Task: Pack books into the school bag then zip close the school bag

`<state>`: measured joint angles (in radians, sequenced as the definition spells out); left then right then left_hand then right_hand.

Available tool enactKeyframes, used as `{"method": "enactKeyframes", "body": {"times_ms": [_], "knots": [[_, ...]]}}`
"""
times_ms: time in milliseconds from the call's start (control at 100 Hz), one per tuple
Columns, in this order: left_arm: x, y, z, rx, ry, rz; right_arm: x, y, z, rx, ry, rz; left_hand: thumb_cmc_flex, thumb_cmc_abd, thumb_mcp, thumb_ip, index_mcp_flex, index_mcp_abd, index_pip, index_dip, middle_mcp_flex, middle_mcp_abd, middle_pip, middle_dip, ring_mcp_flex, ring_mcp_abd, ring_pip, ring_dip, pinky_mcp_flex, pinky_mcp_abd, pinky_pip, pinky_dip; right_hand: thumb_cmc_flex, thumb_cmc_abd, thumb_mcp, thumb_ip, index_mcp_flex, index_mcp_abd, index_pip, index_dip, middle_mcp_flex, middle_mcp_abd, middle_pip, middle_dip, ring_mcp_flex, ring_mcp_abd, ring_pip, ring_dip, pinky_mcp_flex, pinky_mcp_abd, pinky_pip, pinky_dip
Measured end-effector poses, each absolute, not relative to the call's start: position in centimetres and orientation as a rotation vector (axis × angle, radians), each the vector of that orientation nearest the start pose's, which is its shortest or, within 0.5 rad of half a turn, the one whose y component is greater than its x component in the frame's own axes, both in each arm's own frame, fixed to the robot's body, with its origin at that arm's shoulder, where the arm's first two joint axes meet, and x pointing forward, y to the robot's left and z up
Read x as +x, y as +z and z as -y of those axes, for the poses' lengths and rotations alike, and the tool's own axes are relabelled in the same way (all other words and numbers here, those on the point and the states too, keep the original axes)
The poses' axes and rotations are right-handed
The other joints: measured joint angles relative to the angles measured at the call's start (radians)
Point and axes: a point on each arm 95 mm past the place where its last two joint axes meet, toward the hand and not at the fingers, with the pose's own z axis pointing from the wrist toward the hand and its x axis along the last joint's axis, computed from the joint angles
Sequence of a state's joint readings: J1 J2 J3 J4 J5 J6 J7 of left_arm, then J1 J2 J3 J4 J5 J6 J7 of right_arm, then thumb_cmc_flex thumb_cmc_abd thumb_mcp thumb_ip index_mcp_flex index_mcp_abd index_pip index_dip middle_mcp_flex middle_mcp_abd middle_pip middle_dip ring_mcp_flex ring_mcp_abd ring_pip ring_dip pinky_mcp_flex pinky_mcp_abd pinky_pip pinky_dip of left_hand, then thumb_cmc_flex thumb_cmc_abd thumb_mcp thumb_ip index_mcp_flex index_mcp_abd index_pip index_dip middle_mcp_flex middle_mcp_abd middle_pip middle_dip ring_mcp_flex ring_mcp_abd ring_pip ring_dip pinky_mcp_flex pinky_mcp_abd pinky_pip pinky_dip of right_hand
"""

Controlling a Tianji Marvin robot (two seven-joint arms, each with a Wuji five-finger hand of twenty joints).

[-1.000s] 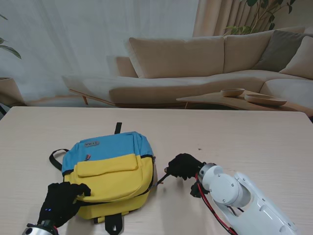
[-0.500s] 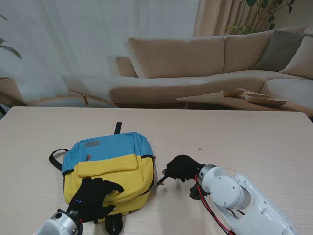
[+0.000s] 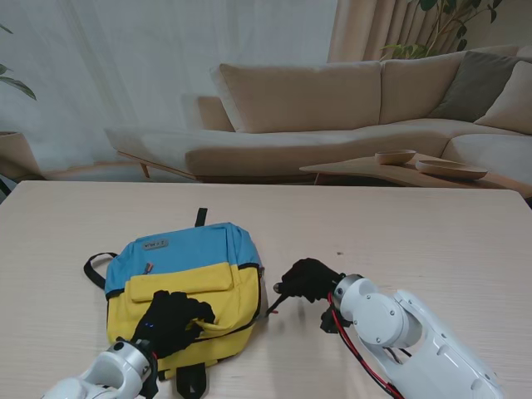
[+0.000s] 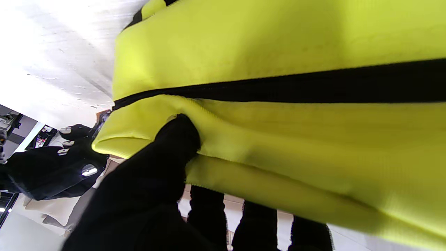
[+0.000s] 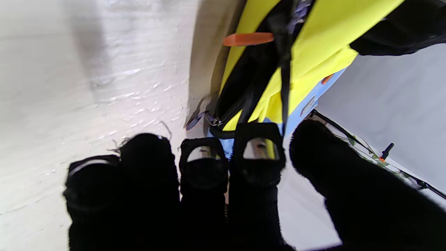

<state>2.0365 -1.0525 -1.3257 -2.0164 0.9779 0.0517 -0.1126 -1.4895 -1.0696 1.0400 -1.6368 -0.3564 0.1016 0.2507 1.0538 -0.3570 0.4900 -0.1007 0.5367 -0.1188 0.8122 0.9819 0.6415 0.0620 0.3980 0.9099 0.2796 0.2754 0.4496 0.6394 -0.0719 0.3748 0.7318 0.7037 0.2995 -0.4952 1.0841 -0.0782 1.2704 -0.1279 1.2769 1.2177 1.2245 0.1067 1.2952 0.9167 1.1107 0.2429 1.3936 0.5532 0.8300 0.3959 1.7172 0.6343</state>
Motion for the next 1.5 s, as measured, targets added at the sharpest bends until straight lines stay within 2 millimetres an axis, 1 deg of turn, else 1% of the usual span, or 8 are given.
{"method": "enactKeyframes", "body": {"times_ms": [250,710,890,1000,1060,1140,1280,1500], "knots": [[25.3,-31.7,0.9,-1.371,-1.417,-1.629,40.9,-34.2,-6.7,-2.122,-1.856,1.767,-0.001,-0.006,0.015,-0.009,0.000,0.000,-0.003,0.139,0.014,0.001,-0.021,0.022,0.000,0.000,0.000,0.000,0.000,0.000,0.000,0.000,0.000,0.000,-0.014,0.011,0.010,-0.018,0.073,0.022,0.044,-0.009,0.011,0.033,0.003,-0.001,0.000,0.002,0.002,0.000,0.000,-0.001],[23.2,-31.4,-0.2,-1.367,-1.384,-1.659,45.2,-35.1,-9.5,-2.296,-1.864,1.698,-0.013,-0.030,0.058,-0.009,0.028,0.001,-0.003,0.195,0.035,0.000,-0.023,0.025,0.000,0.000,0.000,0.000,-0.001,0.000,0.000,0.000,0.000,0.001,-0.023,0.012,0.011,-0.024,0.074,0.022,0.027,-0.011,0.011,0.043,-0.001,-0.001,0.001,0.012,-0.024,0.001,0.000,-0.010],[22.7,-31.3,-0.3,-1.371,-1.383,-1.654,45.6,-34.9,-10.5,-2.309,-1.872,1.663,-0.013,-0.030,0.058,-0.009,0.028,0.001,-0.009,0.193,0.036,0.000,-0.023,0.020,0.000,0.000,0.000,0.000,-0.001,0.000,0.000,0.000,0.000,0.001,-0.023,0.012,-0.023,-0.021,-0.099,0.020,-0.092,-0.011,-0.073,0.009,-0.085,0.001,-0.054,0.012,-0.110,-0.007,-0.007,-0.011],[22.7,-31.3,-0.2,-1.417,-1.412,-1.636,45.5,-34.8,-10.5,-2.300,-1.864,1.653,-0.038,-0.027,0.044,-0.009,-0.029,-0.020,-0.026,0.001,-0.044,-0.001,0.008,-0.186,0.000,0.000,-0.017,0.000,-0.003,-0.001,0.000,0.000,0.000,-0.016,-0.076,-0.007,-0.164,-0.067,-0.279,-0.137,-0.204,0.000,-0.155,-0.083,-0.184,0.010,-0.118,0.022,-0.178,-0.012,-0.044,-0.003],[22.7,-31.3,-0.2,-1.431,-1.425,-1.639,45.3,-34.7,-10.4,-2.284,-1.854,1.665,-0.137,0.003,0.051,0.013,-0.111,-0.021,-0.122,-0.174,-0.105,-0.001,0.011,-0.299,-0.001,0.000,-0.034,0.000,-0.005,-0.001,0.000,0.000,0.004,-0.048,-0.109,-0.024,-0.325,-0.139,-0.369,-0.369,-0.250,0.001,-0.166,-0.115,-0.220,0.008,-0.144,0.027,-0.205,-0.026,-0.057,0.000],[22.8,-31.2,-0.3,-1.409,-1.444,-1.661,45.2,-34.6,-10.2,-2.263,-1.844,1.713,-0.248,0.017,0.071,0.034,-0.204,0.020,-0.235,-0.332,-0.175,-0.004,-0.019,-0.359,-0.028,0.000,-0.053,-0.016,-0.007,-0.002,-0.014,0.000,-0.001,-0.024,-0.127,-0.013,-0.494,-0.119,-0.592,-0.640,-0.304,0.001,-0.191,-0.143,-0.248,0.007,-0.169,0.029,-0.231,-0.037,-0.069,0.000],[23.1,-30.9,-0.4,-1.403,-1.494,-1.653,45.0,-34.4,-9.5,-2.272,-1.866,1.713,-0.334,0.017,0.051,0.034,-0.284,0.044,-0.309,-0.429,-0.225,-0.011,-0.051,-0.390,-0.052,-0.003,-0.099,-0.033,-0.009,-0.004,-0.074,0.000,-0.012,0.028,-0.168,0.006,-0.693,-0.046,-0.801,-0.764,-0.385,0.001,-0.219,-0.188,-0.309,-0.008,-0.206,0.036,-0.282,-0.047,-0.103,0.000],[24.1,-29.7,-1.0,-1.412,-1.639,-1.506,44.1,-32.8,-8.3,-2.263,-1.982,1.628,-0.368,0.113,-0.122,0.034,-0.284,0.044,-0.354,-0.511,-0.236,-0.002,-0.100,-0.432,-0.052,-0.001,-0.159,-0.070,-0.014,-0.004,-0.172,-0.012,-0.048,0.062,-0.170,0.009,-0.752,-0.026,-0.769,-0.836,-0.529,0.001,-0.456,-0.410,-0.446,-0.036,-0.528,-0.055,-0.453,-0.046,-0.266,-0.042]]}}
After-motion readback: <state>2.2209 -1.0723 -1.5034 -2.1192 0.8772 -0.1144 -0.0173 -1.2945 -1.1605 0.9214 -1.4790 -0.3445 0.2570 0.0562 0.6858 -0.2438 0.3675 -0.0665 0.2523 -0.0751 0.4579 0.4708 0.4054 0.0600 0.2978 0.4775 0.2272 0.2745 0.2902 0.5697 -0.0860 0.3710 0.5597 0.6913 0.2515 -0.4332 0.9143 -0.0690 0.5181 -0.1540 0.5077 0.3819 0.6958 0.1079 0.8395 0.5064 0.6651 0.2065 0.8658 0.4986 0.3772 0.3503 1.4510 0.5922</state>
